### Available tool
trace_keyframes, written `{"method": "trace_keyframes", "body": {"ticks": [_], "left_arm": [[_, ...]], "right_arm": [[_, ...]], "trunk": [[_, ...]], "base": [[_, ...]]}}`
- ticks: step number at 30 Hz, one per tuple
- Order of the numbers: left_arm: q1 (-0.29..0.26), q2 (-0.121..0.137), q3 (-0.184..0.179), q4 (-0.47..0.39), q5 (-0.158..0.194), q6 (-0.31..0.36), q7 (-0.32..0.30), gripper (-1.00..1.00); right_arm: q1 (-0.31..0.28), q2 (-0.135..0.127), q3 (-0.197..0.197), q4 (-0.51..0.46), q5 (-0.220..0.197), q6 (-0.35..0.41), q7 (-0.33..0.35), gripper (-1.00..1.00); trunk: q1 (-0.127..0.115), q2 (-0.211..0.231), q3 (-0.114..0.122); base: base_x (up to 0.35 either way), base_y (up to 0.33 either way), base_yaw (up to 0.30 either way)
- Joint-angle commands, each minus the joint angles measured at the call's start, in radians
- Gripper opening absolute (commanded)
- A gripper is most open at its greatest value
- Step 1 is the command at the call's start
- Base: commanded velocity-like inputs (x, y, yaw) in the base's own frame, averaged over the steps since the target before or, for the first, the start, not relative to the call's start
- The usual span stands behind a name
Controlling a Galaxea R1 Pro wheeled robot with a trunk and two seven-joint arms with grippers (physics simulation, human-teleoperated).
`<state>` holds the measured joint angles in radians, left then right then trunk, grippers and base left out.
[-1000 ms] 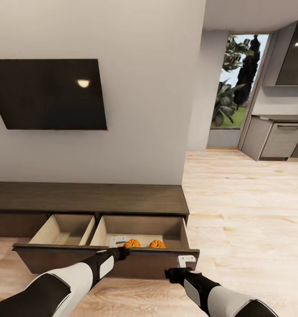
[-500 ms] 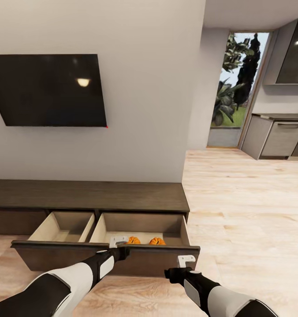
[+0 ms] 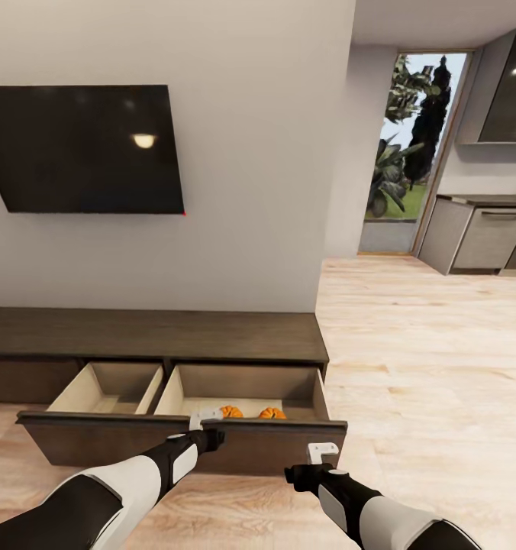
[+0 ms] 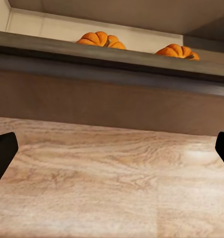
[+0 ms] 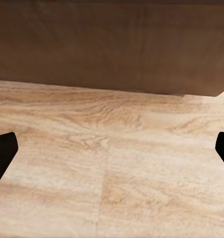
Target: Place each of the two pumpkins and all three candles from the living room inside a cabinet in the living room (use any cabinet), then make sure every cabinet is closed, and position the cauldron so it is next to a table in the living room.
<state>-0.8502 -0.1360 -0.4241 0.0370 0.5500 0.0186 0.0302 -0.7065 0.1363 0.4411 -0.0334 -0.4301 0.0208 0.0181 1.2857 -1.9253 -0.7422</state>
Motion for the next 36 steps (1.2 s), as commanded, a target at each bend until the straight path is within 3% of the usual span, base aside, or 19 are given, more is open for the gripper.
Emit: {"method": "trace_keyframes", "body": {"ticks": [1,36], "left_arm": [[-0.001,-0.001,-0.008,0.001,0.008,0.002,0.002,1.00],[-0.001,-0.001,-0.008,0.001,0.008,0.002,0.002,1.00]], "right_arm": [[-0.001,0.000,0.008,0.000,-0.010,0.002,0.002,1.00],[-0.001,-0.001,0.008,0.000,-0.010,0.002,0.002,1.00]], "trunk": [[0.004,-0.008,-0.004],[0.138,-0.253,-0.114]], "base": [[0.000,0.000,0.000],[0.000,0.000,0.000]]}}
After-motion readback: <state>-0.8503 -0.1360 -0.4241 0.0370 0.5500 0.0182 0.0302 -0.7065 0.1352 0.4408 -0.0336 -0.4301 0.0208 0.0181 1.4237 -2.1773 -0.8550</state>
